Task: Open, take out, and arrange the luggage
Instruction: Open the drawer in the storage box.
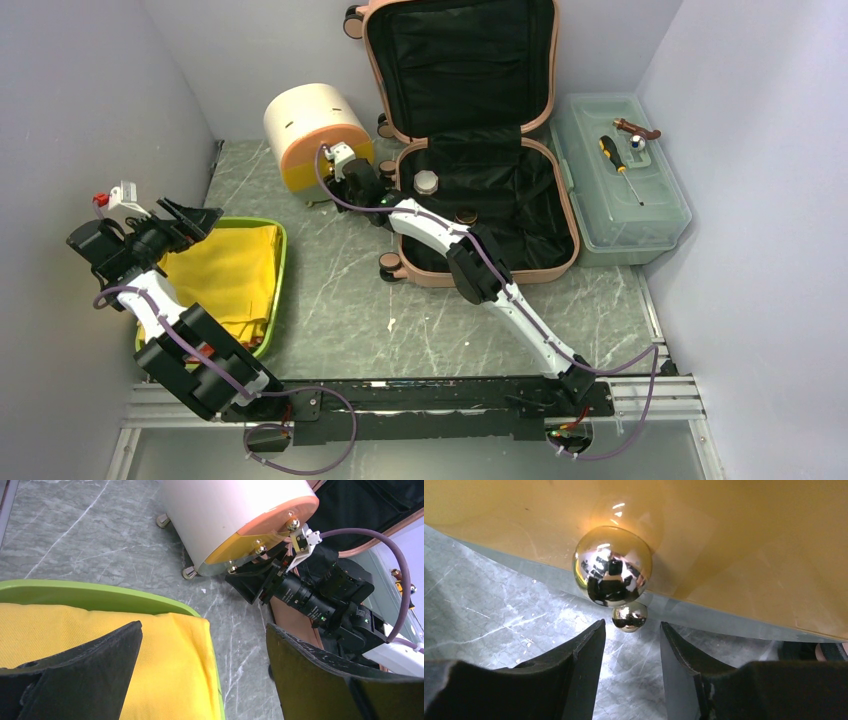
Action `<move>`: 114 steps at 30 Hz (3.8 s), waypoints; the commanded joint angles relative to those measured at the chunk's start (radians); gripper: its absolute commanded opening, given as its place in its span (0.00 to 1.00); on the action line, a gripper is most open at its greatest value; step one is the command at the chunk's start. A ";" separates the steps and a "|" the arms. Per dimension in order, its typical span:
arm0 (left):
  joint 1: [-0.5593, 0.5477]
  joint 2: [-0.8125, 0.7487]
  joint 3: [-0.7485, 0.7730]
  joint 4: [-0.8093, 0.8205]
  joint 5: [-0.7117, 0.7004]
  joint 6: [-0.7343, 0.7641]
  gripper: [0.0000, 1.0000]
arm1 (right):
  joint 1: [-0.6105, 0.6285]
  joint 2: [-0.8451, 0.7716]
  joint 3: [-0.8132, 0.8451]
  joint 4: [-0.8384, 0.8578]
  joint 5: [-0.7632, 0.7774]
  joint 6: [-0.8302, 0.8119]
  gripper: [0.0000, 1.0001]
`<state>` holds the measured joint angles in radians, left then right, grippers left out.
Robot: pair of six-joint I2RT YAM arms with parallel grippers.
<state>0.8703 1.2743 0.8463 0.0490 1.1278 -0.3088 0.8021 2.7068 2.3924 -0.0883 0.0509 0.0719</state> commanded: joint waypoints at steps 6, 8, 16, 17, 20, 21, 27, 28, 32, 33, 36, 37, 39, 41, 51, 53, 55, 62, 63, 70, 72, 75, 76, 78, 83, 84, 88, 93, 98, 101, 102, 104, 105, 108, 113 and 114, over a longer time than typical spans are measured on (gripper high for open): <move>0.006 -0.015 -0.001 0.033 0.005 0.006 0.99 | 0.003 0.010 0.062 0.061 0.001 0.002 0.35; 0.006 -0.014 -0.001 0.032 0.004 0.008 0.99 | 0.003 0.013 0.068 0.061 -0.003 0.005 0.28; 0.006 -0.015 -0.001 0.032 0.003 0.008 0.99 | 0.003 -0.010 0.063 0.043 -0.006 -0.007 0.12; 0.006 -0.016 -0.001 0.032 0.004 0.007 0.99 | 0.003 -0.019 0.053 0.039 -0.005 -0.009 0.12; 0.006 -0.018 -0.001 0.034 0.005 0.004 0.99 | 0.003 -0.051 0.017 0.023 -0.007 -0.021 0.12; 0.005 -0.018 -0.001 0.035 0.006 0.002 0.99 | 0.000 -0.062 0.005 0.014 -0.011 -0.023 0.15; 0.005 -0.017 -0.005 0.047 0.010 -0.006 0.99 | -0.011 -0.125 -0.072 0.058 -0.046 -0.032 0.38; 0.006 -0.019 -0.004 0.048 0.009 -0.007 0.99 | -0.012 -0.119 -0.072 0.068 -0.059 -0.032 0.40; 0.003 -0.018 -0.007 0.052 0.007 -0.003 0.99 | -0.010 -0.083 -0.072 0.140 -0.072 -0.035 0.43; 0.004 -0.020 -0.005 0.045 0.005 0.002 0.99 | -0.010 -0.080 -0.087 0.157 -0.065 -0.042 0.43; 0.004 -0.028 -0.008 0.047 -0.002 0.008 0.99 | -0.010 -0.102 -0.166 0.268 -0.057 -0.086 0.44; 0.004 -0.029 -0.009 0.047 -0.002 0.011 0.99 | -0.011 -0.113 -0.192 0.298 -0.065 -0.103 0.44; 0.004 -0.028 -0.005 0.041 -0.006 0.016 0.99 | -0.008 -0.135 -0.244 0.352 -0.073 -0.127 0.44; 0.004 -0.029 -0.003 0.035 -0.008 0.021 0.99 | -0.003 -0.147 -0.291 0.406 -0.068 -0.152 0.45; 0.004 -0.033 -0.003 0.026 -0.016 0.034 0.99 | 0.033 -0.136 -0.412 0.641 -0.004 -0.249 0.46; 0.004 -0.033 -0.004 0.028 -0.016 0.034 0.99 | 0.042 -0.134 -0.438 0.686 0.006 -0.277 0.46; 0.003 -0.033 -0.004 0.029 -0.016 0.034 0.99 | 0.051 -0.126 -0.439 0.717 0.041 -0.290 0.47; 0.004 -0.027 -0.006 0.033 -0.013 0.031 0.99 | 0.067 -0.099 -0.401 0.699 0.093 -0.311 0.45; 0.004 -0.027 -0.006 0.034 -0.013 0.031 0.99 | 0.069 -0.098 -0.395 0.689 0.101 -0.312 0.45; 0.004 -0.027 -0.007 0.035 -0.012 0.029 0.99 | 0.069 -0.085 -0.310 0.527 0.137 -0.259 0.44; 0.004 -0.027 -0.007 0.037 -0.011 0.027 0.99 | 0.069 -0.088 -0.307 0.516 0.143 -0.249 0.44; 0.004 -0.025 -0.008 0.040 -0.010 0.024 0.99 | 0.069 -0.080 -0.290 0.500 0.157 -0.245 0.44; 0.004 -0.024 -0.007 0.039 -0.009 0.024 0.99 | 0.069 -0.077 -0.278 0.487 0.162 -0.242 0.44; 0.004 -0.024 -0.009 0.040 -0.009 0.024 0.99 | 0.068 -0.072 -0.264 0.467 0.165 -0.234 0.44; 0.004 -0.018 -0.009 0.043 -0.008 0.024 0.99 | 0.066 -0.067 -0.252 0.460 0.157 -0.230 0.44; 0.004 -0.018 -0.009 0.041 -0.008 0.024 0.99 | 0.065 -0.063 -0.247 0.457 0.162 -0.229 0.44; 0.004 -0.018 -0.012 0.047 -0.007 0.022 0.99 | 0.054 -0.049 -0.210 0.425 0.158 -0.201 0.44; 0.004 -0.012 -0.012 0.051 -0.009 0.022 0.99 | 0.041 -0.040 -0.184 0.403 0.130 -0.188 0.43; 0.004 -0.011 -0.010 0.046 -0.010 0.026 0.99 | 0.037 -0.028 -0.156 0.375 0.121 -0.175 0.42; 0.004 -0.010 -0.012 0.048 -0.010 0.025 0.99 | 0.036 -0.028 -0.153 0.365 0.107 -0.173 0.41; 0.004 -0.009 -0.012 0.049 -0.011 0.025 0.99 | 0.034 -0.027 -0.149 0.360 0.107 -0.172 0.41; 0.004 -0.007 -0.010 0.049 -0.009 0.025 0.99 | 0.033 -0.024 -0.142 0.351 0.106 -0.170 0.41; 0.004 -0.007 -0.011 0.049 -0.011 0.025 0.99 | 0.033 -0.023 -0.139 0.349 0.104 -0.171 0.41; 0.004 -0.008 -0.012 0.050 -0.009 0.024 0.99 | 0.032 -0.021 -0.134 0.345 0.098 -0.172 0.40; 0.004 -0.007 -0.013 0.051 -0.010 0.026 0.99 | 0.031 -0.018 -0.127 0.343 0.101 -0.167 0.32; 0.004 -0.006 -0.012 0.052 -0.010 0.025 0.99 | 0.031 -0.017 -0.127 0.343 0.101 -0.168 0.30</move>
<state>0.8700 1.2728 0.8379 0.0639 1.1091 -0.2966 0.8398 2.6846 2.2120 0.2348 0.1623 -0.1120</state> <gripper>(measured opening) 0.992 0.345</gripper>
